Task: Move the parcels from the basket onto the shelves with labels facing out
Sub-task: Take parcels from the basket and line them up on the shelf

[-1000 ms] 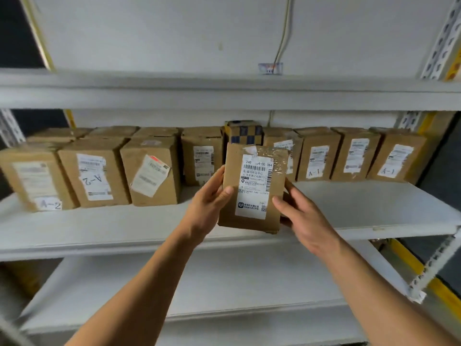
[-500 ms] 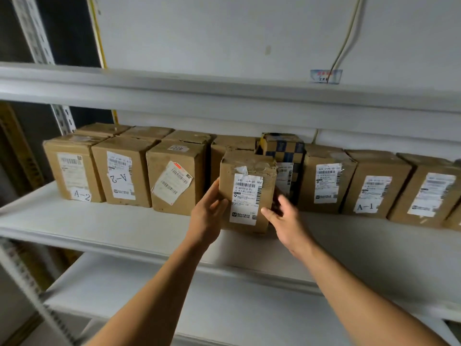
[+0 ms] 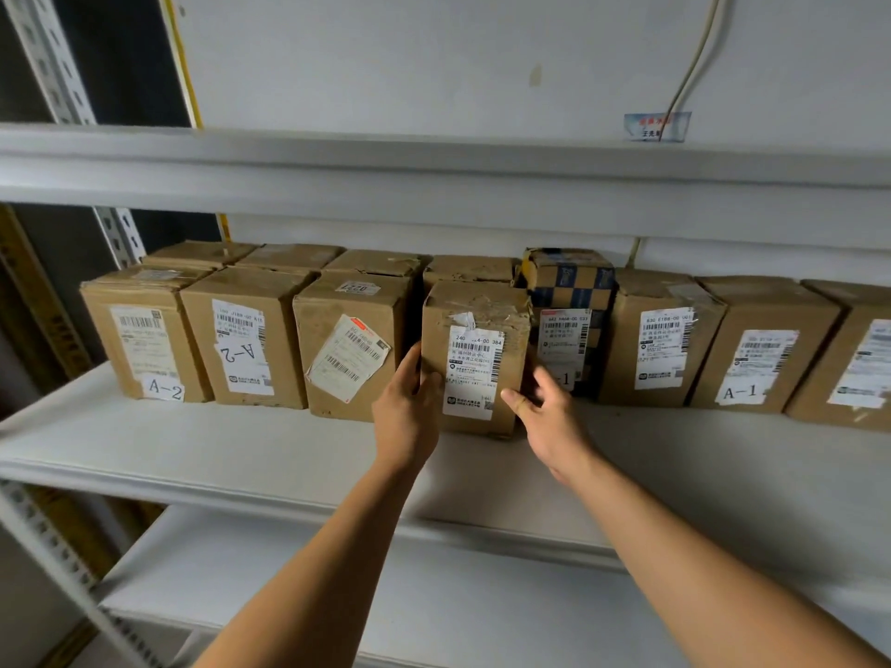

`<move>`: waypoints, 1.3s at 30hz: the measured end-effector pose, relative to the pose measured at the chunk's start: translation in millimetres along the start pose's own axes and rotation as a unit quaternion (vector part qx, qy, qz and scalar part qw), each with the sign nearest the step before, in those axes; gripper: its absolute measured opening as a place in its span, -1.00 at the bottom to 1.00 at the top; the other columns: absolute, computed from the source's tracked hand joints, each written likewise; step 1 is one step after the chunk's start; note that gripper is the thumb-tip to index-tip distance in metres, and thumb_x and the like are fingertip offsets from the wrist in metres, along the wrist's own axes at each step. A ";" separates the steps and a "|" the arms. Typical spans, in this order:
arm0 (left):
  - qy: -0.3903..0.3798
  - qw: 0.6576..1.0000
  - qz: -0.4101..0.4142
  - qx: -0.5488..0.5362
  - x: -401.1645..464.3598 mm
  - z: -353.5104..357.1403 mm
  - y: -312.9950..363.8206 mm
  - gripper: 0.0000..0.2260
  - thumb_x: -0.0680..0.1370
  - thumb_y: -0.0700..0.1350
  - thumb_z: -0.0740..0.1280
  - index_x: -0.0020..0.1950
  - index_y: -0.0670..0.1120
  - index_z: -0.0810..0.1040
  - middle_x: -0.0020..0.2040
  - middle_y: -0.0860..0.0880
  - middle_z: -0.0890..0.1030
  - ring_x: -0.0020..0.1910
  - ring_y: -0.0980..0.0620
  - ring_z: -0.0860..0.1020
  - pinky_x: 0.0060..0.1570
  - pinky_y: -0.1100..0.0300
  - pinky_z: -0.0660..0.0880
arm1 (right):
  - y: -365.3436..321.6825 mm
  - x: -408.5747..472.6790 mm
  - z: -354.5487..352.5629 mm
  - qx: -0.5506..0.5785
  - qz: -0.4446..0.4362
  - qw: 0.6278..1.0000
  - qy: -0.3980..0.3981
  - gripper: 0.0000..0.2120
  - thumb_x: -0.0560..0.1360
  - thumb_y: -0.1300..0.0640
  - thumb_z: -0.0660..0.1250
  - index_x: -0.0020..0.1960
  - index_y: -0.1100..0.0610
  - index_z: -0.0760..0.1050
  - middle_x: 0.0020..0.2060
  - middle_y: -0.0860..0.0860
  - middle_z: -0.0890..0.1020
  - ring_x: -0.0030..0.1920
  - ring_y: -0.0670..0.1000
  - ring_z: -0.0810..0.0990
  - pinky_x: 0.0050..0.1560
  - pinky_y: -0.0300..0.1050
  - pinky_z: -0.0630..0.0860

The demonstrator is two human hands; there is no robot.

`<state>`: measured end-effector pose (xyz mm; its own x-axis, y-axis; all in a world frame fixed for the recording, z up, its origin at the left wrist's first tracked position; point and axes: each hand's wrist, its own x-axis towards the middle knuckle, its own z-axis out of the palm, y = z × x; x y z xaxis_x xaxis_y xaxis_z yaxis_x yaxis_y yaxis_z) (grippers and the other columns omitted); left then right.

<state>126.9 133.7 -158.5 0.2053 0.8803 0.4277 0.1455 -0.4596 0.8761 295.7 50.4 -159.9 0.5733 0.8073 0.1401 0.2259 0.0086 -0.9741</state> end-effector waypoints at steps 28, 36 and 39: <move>-0.096 0.989 -0.025 0.113 -98.9 18.4 39.2 -0.56 0.68 0.09 0.35 0.53 -0.01 0.48 0.40 -0.04 0.62 0.37 -0.02 0.57 0.25 0.17 0.47 | -2.0 -95.8 -92.6 -0.115 -0.020 0.993 -0.033 -0.47 0.64 0.12 0.43 0.57 0.07 0.40 0.39 0.02 0.60 0.36 -0.05 0.59 0.45 -0.05 0.48; -0.253 0.964 0.062 0.062 -154.5 65.1 80.6 -0.55 0.68 0.04 0.37 0.55 -0.03 0.47 0.46 -0.03 0.57 0.42 -0.02 0.54 0.35 0.11 0.50 | 5.2 -214.4 -171.3 -0.184 0.034 0.975 0.123 -0.59 0.64 0.08 0.43 0.48 0.03 0.53 0.31 -0.12 0.64 0.28 -0.21 0.60 0.32 -0.31 0.51; -0.317 0.942 0.100 0.045 -196.3 87.2 97.4 -0.57 0.68 0.00 0.36 0.55 -0.04 0.47 0.45 -0.04 0.58 0.36 -0.04 0.58 0.30 0.20 0.45 | 13.3 -274.0 -199.5 -0.195 0.081 0.962 0.174 -0.60 0.66 0.07 0.39 0.49 0.01 0.51 0.31 -0.15 0.63 0.29 -0.22 0.57 0.14 -0.54 0.45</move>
<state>185.2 -94.1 -176.4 0.7701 0.5409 0.3381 0.1187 -0.6422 0.7573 298.7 -288.3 -175.9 0.8390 0.5331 0.1092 0.3509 -0.3767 -0.8573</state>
